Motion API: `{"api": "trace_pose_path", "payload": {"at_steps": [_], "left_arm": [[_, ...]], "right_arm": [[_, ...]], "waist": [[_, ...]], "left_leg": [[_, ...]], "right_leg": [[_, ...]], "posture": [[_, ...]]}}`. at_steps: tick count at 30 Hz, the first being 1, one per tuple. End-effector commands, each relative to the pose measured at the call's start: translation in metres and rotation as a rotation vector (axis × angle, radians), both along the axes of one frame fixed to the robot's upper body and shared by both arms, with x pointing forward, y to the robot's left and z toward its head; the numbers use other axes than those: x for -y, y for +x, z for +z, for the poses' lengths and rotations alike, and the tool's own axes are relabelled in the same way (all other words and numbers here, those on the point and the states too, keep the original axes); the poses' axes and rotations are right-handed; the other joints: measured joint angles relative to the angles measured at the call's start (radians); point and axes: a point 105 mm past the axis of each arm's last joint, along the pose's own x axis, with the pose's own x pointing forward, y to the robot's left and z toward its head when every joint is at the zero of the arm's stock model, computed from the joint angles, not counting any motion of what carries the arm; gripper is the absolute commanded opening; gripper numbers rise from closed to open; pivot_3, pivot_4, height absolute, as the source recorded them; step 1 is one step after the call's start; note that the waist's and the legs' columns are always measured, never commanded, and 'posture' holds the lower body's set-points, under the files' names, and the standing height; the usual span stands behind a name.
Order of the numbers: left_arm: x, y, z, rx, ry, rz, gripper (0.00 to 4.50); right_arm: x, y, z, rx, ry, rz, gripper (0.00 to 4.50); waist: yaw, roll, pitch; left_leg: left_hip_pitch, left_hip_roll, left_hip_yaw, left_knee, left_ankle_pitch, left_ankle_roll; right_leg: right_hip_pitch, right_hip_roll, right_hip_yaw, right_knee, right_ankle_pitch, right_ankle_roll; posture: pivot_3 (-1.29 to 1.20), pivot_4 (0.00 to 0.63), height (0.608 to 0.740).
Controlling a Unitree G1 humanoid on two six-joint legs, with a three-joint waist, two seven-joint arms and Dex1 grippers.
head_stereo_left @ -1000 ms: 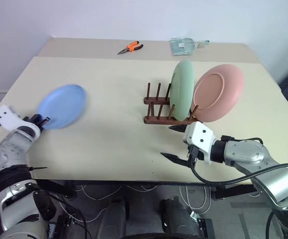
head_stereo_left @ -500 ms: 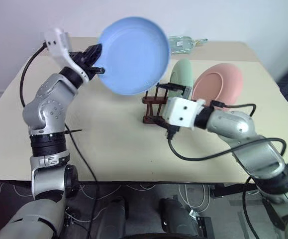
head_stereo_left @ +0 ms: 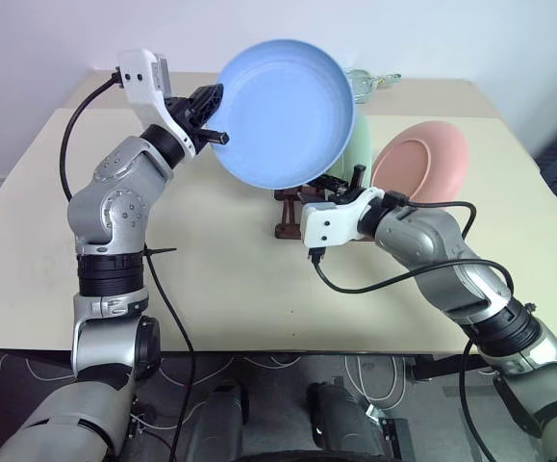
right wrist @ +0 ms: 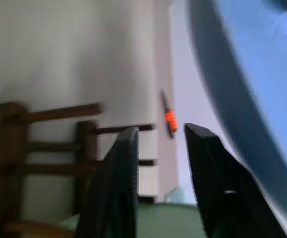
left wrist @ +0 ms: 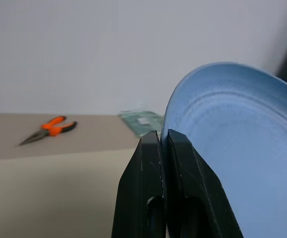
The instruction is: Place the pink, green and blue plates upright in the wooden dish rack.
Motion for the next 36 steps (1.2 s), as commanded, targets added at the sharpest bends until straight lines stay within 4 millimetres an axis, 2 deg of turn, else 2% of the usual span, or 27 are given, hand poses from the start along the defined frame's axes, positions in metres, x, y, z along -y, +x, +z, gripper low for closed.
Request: {"api": "trace_pose_path", "payload": {"at_steps": [1,2,3,5,6,11,17,20,23,29,30,32,35,36], "left_arm": [[-0.033,0.004,0.032,0.095,-0.003,0.148,0.0],[-0.042,0.007,0.034,0.091,-0.002,0.18,0.0],[-0.047,0.009,0.035,0.09,0.005,0.198,0.0],[-0.047,0.01,0.037,0.1,0.048,0.195,0.0],[-0.045,0.01,0.037,0.107,0.069,0.184,0.0],[-0.018,0.006,0.033,0.113,0.163,0.117,0.0],[0.007,-0.003,0.032,0.106,0.167,0.038,0.0],[0.013,-0.008,0.03,0.103,0.166,0.007,0.0],[0.015,-0.011,0.028,0.094,0.165,-0.003,0.0],[0.014,-0.015,0.026,0.091,0.169,-0.013,0.0],[0.013,-0.016,0.026,0.09,0.166,-0.014,0.0],[0.014,-0.016,0.024,0.08,0.151,-0.035,0.0],[0.018,-0.019,0.024,0.083,0.127,-0.077,0.96],[0.017,-0.021,0.029,0.104,0.094,-0.079,1.48]], "right_arm": [[0.005,-0.007,0.023,0.029,0.059,0.008,2.36],[0.004,-0.009,0.025,0.036,0.058,0.017,2.61],[0.003,-0.011,0.026,0.049,0.054,0.028,3.07],[-0.001,-0.014,0.028,0.08,0.034,0.051,4.12],[-0.003,-0.015,0.029,0.093,0.025,0.061,4.45],[-0.017,-0.015,0.037,0.169,-0.006,0.104,4.45],[-0.038,-0.007,0.04,0.233,-0.06,0.141,4.45],[-0.048,-0.003,0.038,0.233,-0.066,0.155,4.45],[-0.052,-0.001,0.036,0.226,-0.07,0.163,3.57],[-0.054,-0.002,0.034,0.215,-0.078,0.168,0.46],[-0.055,-0.002,0.034,0.213,-0.079,0.172,0.06],[-0.057,-0.004,0.033,0.208,-0.081,0.184,0.06],[-0.06,-0.006,0.033,0.213,-0.078,0.193,0.0],[-0.061,-0.006,0.034,0.22,-0.077,0.195,0.0]], "waist": [[0.001,0.0,0.0],[-0.002,0.0,0.0],[-0.004,0.0,0.0],[-0.004,0.0,0.0],[-0.003,0.0,0.0],[0.003,0.0,0.0],[-0.004,0.0,0.0],[-0.006,0.0,0.0],[-0.004,0.0,0.001],[-0.002,0.0,0.001],[-0.002,0.0,0.001],[-0.003,0.0,0.001],[-0.003,0.0,0.001],[-0.003,0.0,0.001]], "left_leg": [[0.0,0.0,0.0,0.0,0.0,0.0],[0.0,0.0,0.0,0.0,0.0,0.0],[0.0,0.0,0.0,0.0,0.0,0.0],[0.0,0.0,0.0,-0.001,0.0,0.0],[0.0,0.0,0.0,-0.001,0.0,0.0],[-0.001,0.0,0.0,0.0,0.0,0.0],[-0.001,0.0,-0.001,0.0,0.0,-0.001],[-0.001,0.0,-0.001,0.0,0.001,-0.001],[-0.001,0.0,-0.001,-0.001,0.001,-0.001],[-0.001,0.0,-0.001,0.0,0.001,-0.002],[-0.001,0.0,-0.001,0.0,0.001,-0.002],[0.0,0.0,-0.001,0.0,0.001,-0.002],[0.0,0.0,-0.001,0.0,0.001,-0.002],[0.0,0.0,-0.001,0.0,0.001,-0.002]], "right_leg": [[0.0,0.0,0.0,0.0,0.0,0.0],[0.0,0.0,0.0,0.0,0.0,0.0],[0.0,0.0,0.0,0.0,0.0,0.0],[-0.001,0.0,0.0,0.0,0.0,0.0],[0.0,0.0,0.0,0.0,0.0,0.0],[0.0,0.0,0.0,0.0,0.0,0.0],[-0.001,0.0,0.0,0.001,0.0,0.0],[-0.001,0.0,0.0,0.002,0.0,0.0],[-0.002,0.0,0.0,0.003,0.0,0.0],[-0.002,0.0,0.0,0.003,0.0,0.0],[-0.002,0.0,0.0,0.003,0.0,0.0],[-0.002,0.0,0.0,0.004,0.0,0.0],[-0.002,0.0,0.0,0.004,0.0,0.0],[-0.002,0.0,0.0,0.004,0.0,0.0]], "posture": [[0.0,0.15,0.732],[0.0,0.15,0.732],[0.0,0.15,0.732],[0.0,0.15,0.732],[0.0,0.15,0.732],[0.0,0.15,0.732],[0.0,0.15,0.732],[0.0,0.15,0.732],[0.0,0.15,0.732],[0.0,0.15,0.732],[0.0,0.15,0.732],[0.0,0.15,0.732],[0.0,0.15,0.732],[0.0,0.15,0.732]]}}
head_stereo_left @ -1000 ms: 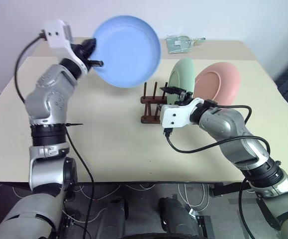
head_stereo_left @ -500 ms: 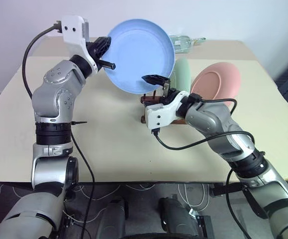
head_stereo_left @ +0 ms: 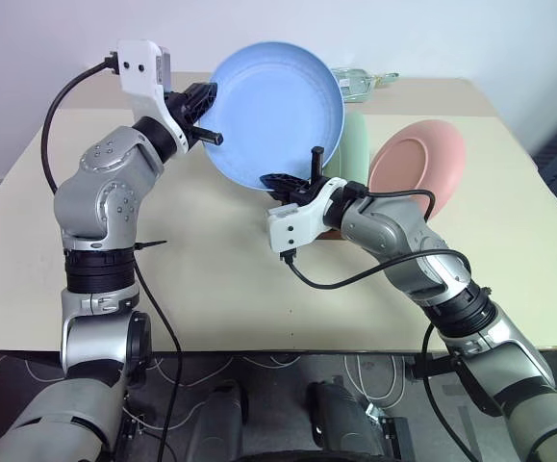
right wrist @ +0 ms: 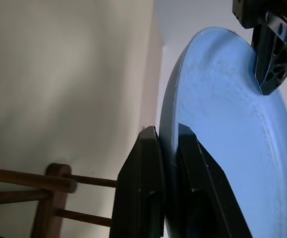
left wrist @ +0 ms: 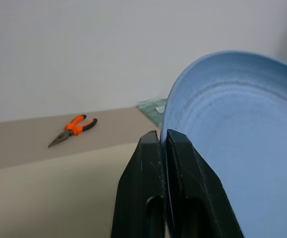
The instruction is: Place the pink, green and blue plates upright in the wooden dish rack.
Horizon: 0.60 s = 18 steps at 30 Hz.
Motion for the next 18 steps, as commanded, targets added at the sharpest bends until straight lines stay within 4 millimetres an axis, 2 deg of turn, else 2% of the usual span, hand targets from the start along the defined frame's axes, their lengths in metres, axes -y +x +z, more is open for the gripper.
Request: {"api": "trace_pose_path", "payload": {"at_steps": [1,2,4,7,9,10,12,14,15,17,18], "left_arm": [[0.005,-0.014,0.031,0.12,-0.087,-0.059,1.93],[-0.006,-0.013,0.045,0.179,-0.142,-0.01,2.44],[-0.051,-0.007,0.071,0.267,-0.279,0.166,3.46],[-0.1,-0.003,0.083,0.335,-0.321,0.377,3.46],[-0.137,-0.005,0.083,0.39,-0.225,0.556,3.46],[-0.148,-0.007,0.082,0.414,-0.171,0.616,3.46],[-0.165,-0.004,0.066,0.4,-0.057,0.679,3.46],[-0.166,0.004,0.037,0.337,0.063,0.653,3.46],[-0.162,0.007,0.022,0.306,0.103,0.613,3.46],[-0.127,0.011,-0.039,0.183,0.175,0.409,3.46],[-0.114,0.009,-0.061,0.139,0.187,0.332,3.46]], "right_arm": [[-0.009,-0.006,0.014,0.063,0.02,0.037,0.0],[-0.009,-0.007,0.015,0.069,0.021,0.042,0.0],[-0.009,-0.007,0.019,0.082,0.048,0.049,0.0],[-0.008,-0.008,0.027,0.098,0.103,0.06,0.0],[-0.006,-0.012,0.038,0.099,0.189,0.082,0.0],[-0.005,-0.013,0.042,0.096,0.221,0.09,0.0],[-0.002,-0.021,0.057,0.083,0.353,0.126,0.0],[0.001,-0.032,0.075,0.055,0.5,0.189,0.0],[0.002,-0.037,0.083,0.03,0.579,0.216,0.0],[0.006,-0.055,0.105,-0.191,0.926,0.355,0.0],[0.007,-0.061,0.11,-0.288,1.036,0.412,0.0]], "waist": [[0.0,0.0,0.0],[0.0,0.0,0.0],[0.001,-0.001,0.0],[-0.009,-0.001,0.001],[-0.014,0.0,0.0],[-0.015,0.0,0.0],[-0.016,-0.001,0.0],[-0.012,-0.001,0.0],[-0.007,0.0,0.0],[0.0,-0.001,0.0],[0.003,0.0,0.0]], "left_leg": [[0.0,0.0,0.0,0.0,0.0,0.0],[0.0,0.0,0.0,0.0,0.0,0.0],[0.0,0.0,0.0,0.0,0.0,0.0],[0.0,0.0,0.0,-0.001,0.001,-0.002],[0.001,0.0,0.0,-0.002,0.001,-0.002],[0.001,0.0,0.0,-0.003,0.001,-0.002],[0.001,0.0,0.0,-0.003,0.001,-0.002],[0.001,0.0,0.0,-0.003,0.001,-0.002],[0.001,0.0,0.0,-0.003,0.001,-0.002],[0.0,0.0,0.0,-0.002,0.001,-0.002],[0.001,0.0,0.0,-0.003,0.001,-0.002]], "right_leg": [[0.0,0.0,0.0,0.0,0.0,0.0],[0.0,0.0,0.0,0.0,0.0,0.0],[0.0,0.0,0.0,0.0,0.0,0.0],[-0.002,0.0,0.0,0.001,0.0,0.0],[-0.002,0.0,0.0,0.002,0.0,0.0],[-0.002,0.0,0.0,0.002,0.0,0.0],[-0.002,0.0,0.0,0.002,0.0,0.0],[-0.002,0.0,0.0,0.002,0.0,0.0],[-0.001,0.0,0.0,0.002,0.0,0.0],[-0.001,0.0,0.0,0.002,0.0,0.0],[0.0,0.0,0.0,0.001,0.0,0.0]], "posture": [[0.0,0.15,0.732],[0.0,0.15,0.732],[0.0,0.15,0.732],[0.0,0.15,0.732],[0.0,0.15,0.732],[0.0,0.15,0.732],[0.0,0.15,0.732],[0.0,0.15,0.732],[0.0,0.15,0.732],[0.0,0.15,0.732],[0.0,0.15,0.732]]}}
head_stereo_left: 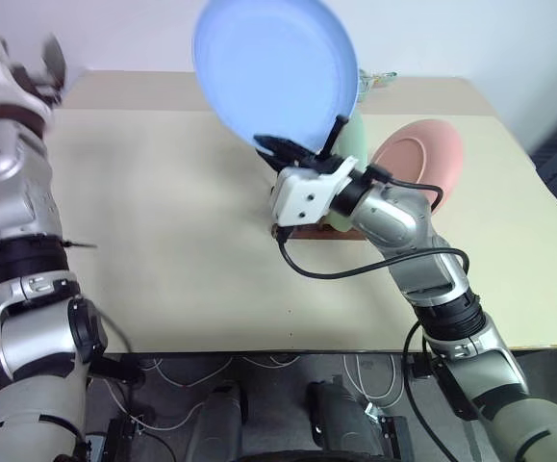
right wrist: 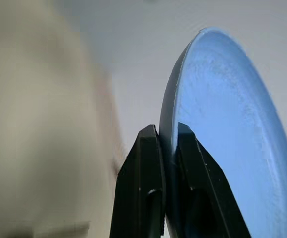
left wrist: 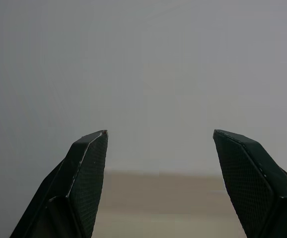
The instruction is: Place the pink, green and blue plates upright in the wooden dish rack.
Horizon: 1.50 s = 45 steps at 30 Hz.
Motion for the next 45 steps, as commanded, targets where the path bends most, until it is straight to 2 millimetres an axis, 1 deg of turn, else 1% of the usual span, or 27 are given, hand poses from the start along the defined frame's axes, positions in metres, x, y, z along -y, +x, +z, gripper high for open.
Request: {"api": "trace_pose_path", "payload": {"at_steps": [1,4,5,7,9,13,19,24,27,32,35,39,45], "left_arm": [[0.067,-0.004,-0.068,-0.14,0.087,-0.308,3.46],[0.099,-0.014,-0.101,-0.201,0.106,-0.413,3.46],[0.11,-0.018,-0.108,-0.212,0.117,-0.448,3.46],[0.131,-0.026,-0.118,-0.226,0.158,-0.513,3.46],[0.144,-0.033,-0.122,-0.232,0.175,-0.562,3.46],[0.153,-0.041,-0.129,-0.249,0.166,-0.622,3.46],[0.159,-0.043,-0.128,-0.256,0.174,-0.656,3.46],[0.162,-0.045,-0.13,-0.261,0.185,-0.673,3.46],[0.164,-0.047,-0.13,-0.26,0.19,-0.679,3.46],[0.166,-0.049,-0.13,-0.261,0.191,-0.7,3.46],[0.169,-0.052,-0.129,-0.261,0.183,-0.731,3.46],[0.171,-0.054,-0.129,-0.261,0.183,-0.737,3.46],[0.174,-0.053,-0.129,-0.257,0.178,-0.738,3.46]], "right_arm": [[0.011,-0.037,0.041,-0.239,0.467,0.309,0.0],[0.013,-0.045,0.04,-0.443,0.633,0.438,0.0],[0.014,-0.045,0.038,-0.499,0.672,0.461,0.0],[0.015,-0.044,0.033,-0.606,0.765,0.494,0.0],[0.016,-0.042,0.028,-0.683,0.836,0.492,0.0],[0.018,-0.037,0.017,-0.807,0.961,0.467,0.0],[0.017,-0.035,0.013,-0.887,1.019,0.474,0.0],[0.015,-0.036,0.012,-0.924,1.027,0.485,0.0],[0.014,-0.033,0.007,-0.963,1.057,0.477,0.0],[0.022,-0.017,-0.004,-1.029,1.155,0.404,0.0],[0.028,0.0,-0.013,-1.065,1.195,0.329,0.0],[0.032,0.014,-0.02,-1.105,1.238,0.264,0.0],[0.032,0.025,-0.023,-1.121,1.193,0.202,0.0]], "waist": [[0.006,0.001,0.0],[0.006,-0.002,0.0],[0.004,-0.002,-0.001],[0.003,-0.002,-0.001],[0.002,0.0,-0.001],[-0.004,0.002,-0.001],[-0.002,0.002,-0.001],[-0.002,0.002,-0.001],[-0.002,0.002,-0.001],[-0.002,0.002,-0.001],[-0.002,0.002,-0.001],[-0.002,0.002,-0.001],[-0.001,0.003,0.0]], "left_leg": [[0.001,0.0,0.0,0.0,0.0,0.0],[-0.002,0.001,-0.001,0.002,0.0,0.0],[-0.003,0.001,-0.002,0.003,0.0,0.0],[-0.003,0.002,-0.002,0.002,0.0,0.0],[-0.002,0.004,-0.001,0.002,0.0,0.0],[-0.001,0.005,0.002,0.0,0.0,0.0],[-0.002,0.006,0.002,0.0,0.0,0.0],[-0.002,0.006,0.003,0.0,0.0,0.0],[-0.002,0.006,0.002,0.0,0.0,0.0],[-0.002,0.006,0.002,0.0,0.0,0.0],[-0.002,0.006,0.003,0.0,0.0,0.0],[-0.002,0.006,0.003,0.0,0.0,0.0],[-0.002,0.006,0.003,0.0,0.0,0.0]], "right_leg": [[0.002,0.0,0.0,0.0,0.0,0.0],[0.001,-0.001,-0.001,0.0,0.0,-0.001],[0.0,-0.001,-0.001,0.0,0.001,-0.002],[-0.002,0.0,-0.002,0.001,0.002,-0.004],[-0.003,0.0,-0.001,0.002,0.002,-0.006],[-0.005,0.001,-0.001,0.002,0.001,-0.008],[-0.007,0.002,-0.001,0.004,0.001,-0.008],[-0.007,0.002,-0.001,0.004,0.001,-0.007],[-0.007,0.003,-0.001,0.004,0.001,-0.007],[-0.007,0.003,-0.001,0.004,0.001,-0.007],[-0.007,0.003,-0.001,0.004,0.001,-0.007],[-0.007,0.003,-0.001,0.004,0.001,-0.008],[-0.007,0.003,-0.001,0.004,0.001,-0.008]], "posture": [[0.0,0.15,0.732],[0.0,0.15,0.732],[0.0,0.15,0.732],[0.0,0.15,0.732],[0.0,0.15,0.732],[0.0,0.15,0.732],[0.0,0.15,0.732],[0.0,0.15,0.732],[0.0,0.15,0.732],[0.0,0.15,0.732],[0.0,0.15,0.732],[0.0,0.15,0.732],[0.0,0.15,0.732]]}}
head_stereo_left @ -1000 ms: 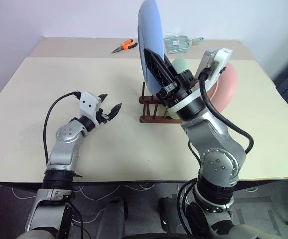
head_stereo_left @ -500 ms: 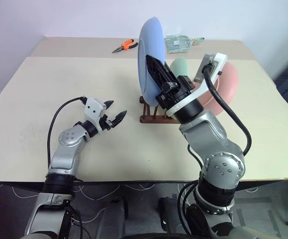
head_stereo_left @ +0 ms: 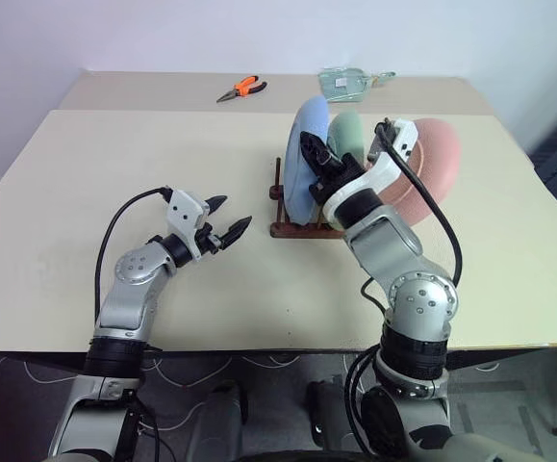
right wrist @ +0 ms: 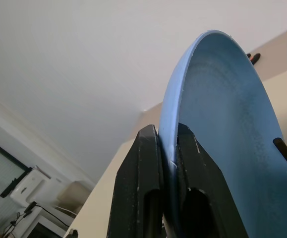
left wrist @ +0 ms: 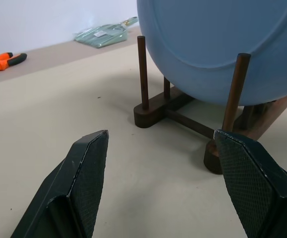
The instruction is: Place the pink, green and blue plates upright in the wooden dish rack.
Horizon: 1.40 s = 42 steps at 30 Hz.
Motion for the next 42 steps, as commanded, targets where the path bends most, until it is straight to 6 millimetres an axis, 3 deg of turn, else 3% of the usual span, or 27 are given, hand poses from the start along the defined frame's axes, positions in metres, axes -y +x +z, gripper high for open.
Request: {"api": "trace_pose_path", "payload": {"at_steps": [1,4,5,8,15,19,23,26,27,31,32,35,37,42], "left_arm": [[0.005,-0.002,0.011,0.045,-0.01,-0.016,3.5],[0.007,-0.002,0.012,0.048,-0.013,-0.016,3.51],[0.007,-0.001,0.012,0.048,-0.014,-0.016,3.51],[0.007,-0.001,0.012,0.048,-0.015,-0.017,3.51],[0.01,0.001,0.013,0.051,-0.02,-0.019,3.51],[0.011,0.002,0.013,0.055,-0.02,-0.02,3.51],[0.008,0.004,0.014,0.059,-0.016,-0.012,3.51],[0.008,0.002,0.011,0.057,0.002,-0.02,3.51],[0.009,0.001,0.01,0.056,0.014,-0.034,3.51],[0.022,-0.009,0.008,0.027,0.014,-0.145,3.51],[0.025,-0.012,0.009,0.015,0.003,-0.18,3.51],[0.04,-0.029,0.008,-0.04,0.01,-0.336,3.51],[0.047,-0.042,0.005,-0.078,0.032,-0.434,3.51],[0.053,-0.056,0.002,-0.118,0.068,-0.53,3.51]], "right_arm": [[-0.001,-0.002,0.017,0.055,-0.002,0.003,0.36],[-0.002,0.0,0.021,0.07,-0.021,0.007,1.42],[-0.001,0.0,0.022,0.08,-0.046,-0.006,2.06],[-0.001,0.0,0.028,0.123,-0.107,-0.026,3.42],[0.001,-0.005,0.049,0.288,-0.273,-0.063,3.42],[0.011,-0.016,0.074,0.49,-0.442,-0.115,3.42],[0.058,-0.031,0.116,0.671,-0.487,-0.248,3.42],[0.143,-0.031,0.118,0.61,-0.761,-0.515,2.57],[0.166,-0.035,0.115,0.576,-0.865,-0.582,2.06],[0.217,-0.05,0.088,0.412,-1.098,-0.674,0.04],[0.224,-0.053,0.08,0.375,-1.143,-0.675,0.04],[0.232,-0.056,0.038,0.222,-1.361,-0.574,0.04],[0.22,-0.056,0.015,0.199,-1.418,-0.475,0.04],[0.182,-0.051,-0.002,0.274,-1.411,-0.313,0.04]], "waist": [[0.001,0.0,0.0],[0.001,0.0,0.0],[0.001,0.0,0.0],[0.0,0.0,0.0],[0.001,0.001,0.0],[0.002,0.001,0.001],[0.007,0.001,0.001],[0.017,0.001,0.001],[0.027,0.001,0.001],[0.031,0.002,0.001],[0.026,0.003,0.001],[0.017,0.006,0.0],[0.005,0.006,0.0],[-0.001,0.009,-0.001]], "left_leg": [[0.0,0.0,0.0,0.0,0.0,0.0],[0.0,0.0,0.0,0.0,0.0,0.0],[-0.001,0.0,0.0,0.0,0.0,0.0],[-0.001,0.0,0.0,0.0,0.0,0.0],[-0.001,0.0,0.0,0.0,0.0,0.0],[-0.003,0.0,0.0,0.0,0.0,0.0],[-0.006,0.0,0.0,0.001,0.0,0.0],[-0.007,0.0,0.0,0.001,0.0,0.001],[-0.008,0.0,-0.001,0.002,0.0,0.001],[-0.008,0.0,0.003,0.002,-0.002,0.004],[-0.008,0.0,0.003,0.002,-0.002,0.004],[-0.007,0.001,0.004,0.003,-0.002,0.004],[-0.007,0.001,0.004,0.003,-0.002,0.004],[-0.005,0.002,0.005,0.003,-0.002,0.004]], "right_leg": [[0.0,0.0,0.0,0.0,0.0,0.0],[0.0,0.0,0.0,-0.001,0.0,0.0],[0.0,0.0,0.0,-0.001,0.0,0.0],[0.0,0.0,0.0,-0.001,0.0,0.0],[0.0,0.0,0.0,-0.003,0.0,0.0],[0.0,0.0,0.0,-0.006,0.0,0.0],[-0.001,0.0,0.0,-0.008,0.0,0.0],[0.0,0.0,-0.001,-0.01,0.0,0.0],[0.0,-0.001,-0.001,-0.011,0.0,-0.001],[0.0,-0.002,-0.001,-0.013,0.0,-0.001],[0.0,-0.002,-0.001,-0.013,0.0,-0.001],[0.0,-0.001,0.0,-0.011,-0.001,-0.001],[0.0,-0.001,0.0,-0.011,-0.001,-0.002],[0.0,0.0,0.002,-0.011,-0.001,-0.002]], "posture": [[0.0,0.15,0.732],[0.0,0.15,0.732],[0.0,0.15,0.732],[0.0,0.15,0.732],[0.0,0.15,0.732],[0.0,0.15,0.732],[0.0,0.15,0.732],[0.0,0.15,0.732],[0.0,0.15,0.732],[0.0,0.15,0.732],[0.0,0.15,0.732],[0.0,0.15,0.732],[0.0,0.15,0.732],[0.0,0.15,0.732]]}}
